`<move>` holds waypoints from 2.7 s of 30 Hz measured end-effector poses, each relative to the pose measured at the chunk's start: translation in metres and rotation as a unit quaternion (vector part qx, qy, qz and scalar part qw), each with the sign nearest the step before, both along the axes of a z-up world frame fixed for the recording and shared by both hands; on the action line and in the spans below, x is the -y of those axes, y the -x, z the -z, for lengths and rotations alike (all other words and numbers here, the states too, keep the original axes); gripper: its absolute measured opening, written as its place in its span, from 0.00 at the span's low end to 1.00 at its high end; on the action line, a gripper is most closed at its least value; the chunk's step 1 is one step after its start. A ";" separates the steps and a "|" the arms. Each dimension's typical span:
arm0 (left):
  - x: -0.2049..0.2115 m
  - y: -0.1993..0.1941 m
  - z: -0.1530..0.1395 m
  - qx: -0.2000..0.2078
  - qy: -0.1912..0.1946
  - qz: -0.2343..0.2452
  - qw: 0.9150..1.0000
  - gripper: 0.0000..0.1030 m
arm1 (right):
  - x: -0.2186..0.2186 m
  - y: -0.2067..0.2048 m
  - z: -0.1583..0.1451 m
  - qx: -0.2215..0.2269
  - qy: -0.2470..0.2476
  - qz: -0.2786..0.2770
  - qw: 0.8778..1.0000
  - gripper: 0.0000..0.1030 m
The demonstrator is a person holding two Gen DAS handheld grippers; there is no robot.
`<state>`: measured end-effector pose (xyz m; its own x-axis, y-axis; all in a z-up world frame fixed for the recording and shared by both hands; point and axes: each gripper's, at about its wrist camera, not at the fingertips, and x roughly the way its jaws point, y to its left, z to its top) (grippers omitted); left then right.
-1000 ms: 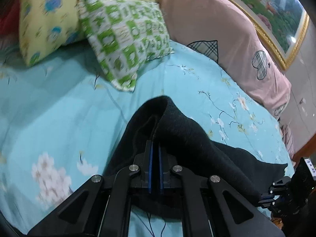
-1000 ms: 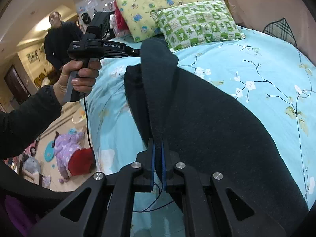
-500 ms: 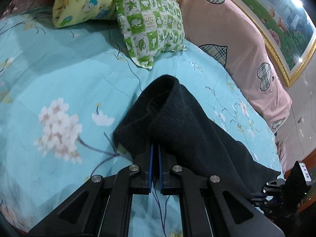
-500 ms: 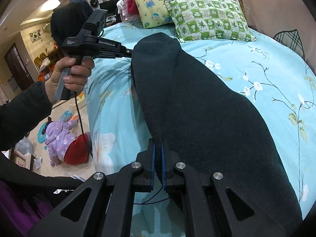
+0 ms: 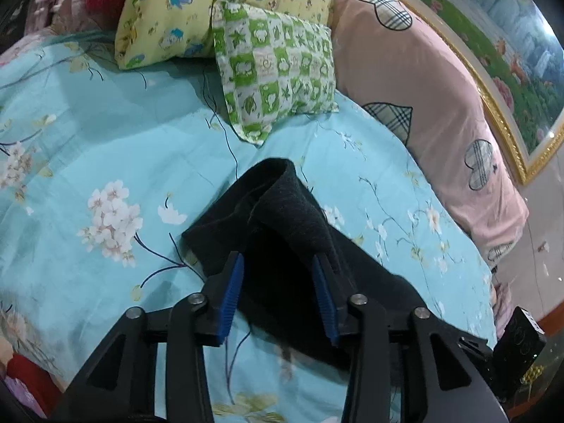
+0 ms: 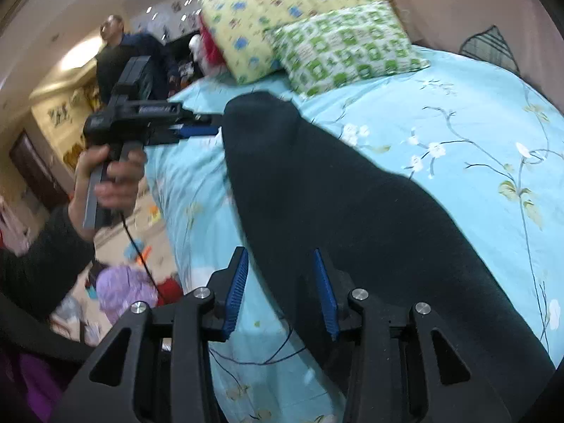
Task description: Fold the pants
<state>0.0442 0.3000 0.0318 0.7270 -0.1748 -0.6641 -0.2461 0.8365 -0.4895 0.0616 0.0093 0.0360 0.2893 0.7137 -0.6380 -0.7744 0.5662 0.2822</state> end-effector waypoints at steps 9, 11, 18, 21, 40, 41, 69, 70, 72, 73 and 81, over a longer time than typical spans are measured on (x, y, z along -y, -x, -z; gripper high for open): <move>0.005 0.009 -0.016 0.004 -0.014 -0.042 0.999 0.54 | 0.029 -0.031 -0.018 -0.025 -0.064 0.067 0.995 0.39; 0.003 0.005 -0.008 -0.017 -0.028 -0.056 0.998 0.55 | 0.031 -0.036 -0.020 -0.019 -0.062 0.079 0.995 0.39; -0.014 -0.011 0.030 -0.073 -0.002 -0.091 0.993 0.57 | 0.038 -0.079 -0.022 -0.024 -0.047 0.136 0.989 0.39; -0.019 -0.015 0.045 -0.089 0.004 -0.097 0.991 0.58 | 0.034 -0.103 -0.014 -0.043 -0.037 0.148 0.987 0.39; -0.009 -0.036 0.063 -0.107 -0.067 -0.079 0.989 0.59 | -0.022 -0.141 0.047 -0.107 0.067 0.053 0.991 0.37; -0.007 -0.037 0.062 -0.110 -0.073 -0.079 0.988 0.59 | -0.022 -0.140 0.047 -0.111 0.066 0.050 0.990 0.36; 0.002 0.021 0.000 0.064 -0.035 -0.040 0.997 0.17 | -0.010 -0.118 -0.004 -0.028 0.012 0.072 0.997 0.16; 0.001 0.023 0.000 0.069 -0.032 -0.035 0.997 0.17 | -0.010 -0.118 -0.006 -0.025 0.009 0.073 0.997 0.16; -0.004 0.020 0.006 0.062 -0.032 -0.031 0.997 0.17 | -0.010 -0.120 -0.006 -0.023 0.006 0.077 0.997 0.16; -0.007 0.017 0.012 0.053 -0.031 -0.031 0.998 0.17 | -0.012 -0.123 -0.003 -0.024 0.008 0.080 0.996 0.16; -0.016 0.005 0.066 0.003 -0.049 -0.034 0.998 0.17 | -0.038 -0.128 0.034 0.013 0.092 0.098 0.991 0.15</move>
